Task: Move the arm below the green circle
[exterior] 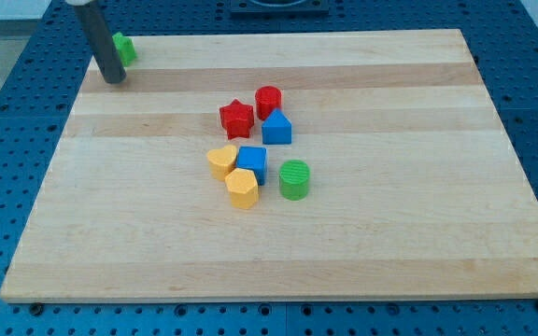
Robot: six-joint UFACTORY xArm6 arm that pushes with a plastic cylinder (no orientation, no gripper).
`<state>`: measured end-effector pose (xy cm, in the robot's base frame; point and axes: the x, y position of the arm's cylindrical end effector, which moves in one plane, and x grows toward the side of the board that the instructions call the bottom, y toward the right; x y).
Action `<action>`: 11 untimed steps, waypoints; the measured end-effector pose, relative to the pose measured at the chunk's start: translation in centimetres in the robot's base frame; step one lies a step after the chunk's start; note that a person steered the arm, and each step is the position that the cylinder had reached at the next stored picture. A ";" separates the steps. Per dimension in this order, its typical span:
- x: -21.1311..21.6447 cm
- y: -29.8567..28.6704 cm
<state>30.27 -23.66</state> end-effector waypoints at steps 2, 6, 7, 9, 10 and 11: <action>2.7 0.2; 19.1 8.4; 24.1 11.3; 26.2 22.7; 24.1 25.1; 23.7 23.4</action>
